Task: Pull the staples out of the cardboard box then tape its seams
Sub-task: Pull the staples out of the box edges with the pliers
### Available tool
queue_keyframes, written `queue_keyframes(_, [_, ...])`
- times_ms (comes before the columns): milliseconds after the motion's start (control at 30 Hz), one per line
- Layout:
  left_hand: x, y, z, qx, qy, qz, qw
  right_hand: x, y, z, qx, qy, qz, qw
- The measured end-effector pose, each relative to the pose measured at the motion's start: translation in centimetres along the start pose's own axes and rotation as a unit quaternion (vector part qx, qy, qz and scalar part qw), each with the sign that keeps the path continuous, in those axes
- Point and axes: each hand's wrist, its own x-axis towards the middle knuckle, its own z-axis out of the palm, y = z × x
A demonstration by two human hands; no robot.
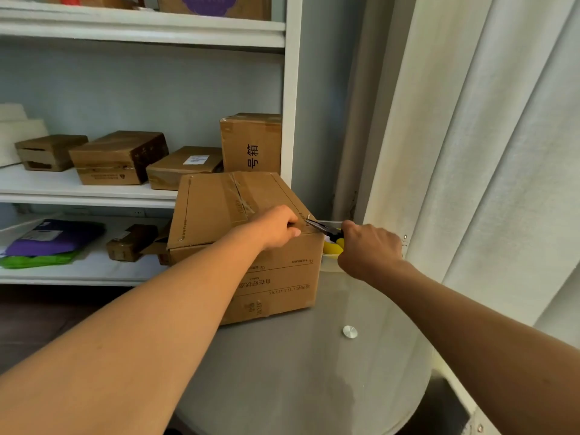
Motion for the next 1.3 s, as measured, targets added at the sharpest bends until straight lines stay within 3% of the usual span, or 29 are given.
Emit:
queue_keyframes(100, [0.1, 0.1, 0.0, -0.004, 0.0, 0.002, 1.0, -0.1, -0.2, 0.5, 0.05, -0.018, 0.021, 0.998])
queue_keyframes(333, [0.2, 0.3, -0.5, -0.009, -0.007, -0.005, 1.0, 0.3, 0.2, -0.8, -0.029, 0.018, -0.025, 0.999])
queue_keyframes(833, [0.4, 0.1, -0.2, -0.016, 0.003, -0.008, 1.0, 0.5, 0.0, 0.2, 0.02, -0.03, 0.002, 0.999])
queue_keyframes(1000, [0.8, -0.2, -0.2, -0.006, -0.004, -0.004, 1.0, 0.2, 0.1, 0.5, -0.009, 0.024, -0.019, 0.999])
queue_keyframes(1167, [0.8, 0.0, -0.2, -0.002, 0.009, -0.009, 1.0, 0.8, 0.1, 0.0, 0.14, 0.013, 0.048, 0.989])
queue_keyframes(1300, [0.8, 0.0, 0.0, -0.021, 0.025, 0.013, 0.999, 1.4, 1.1, -1.5, 0.173, -0.022, 0.053, 0.983])
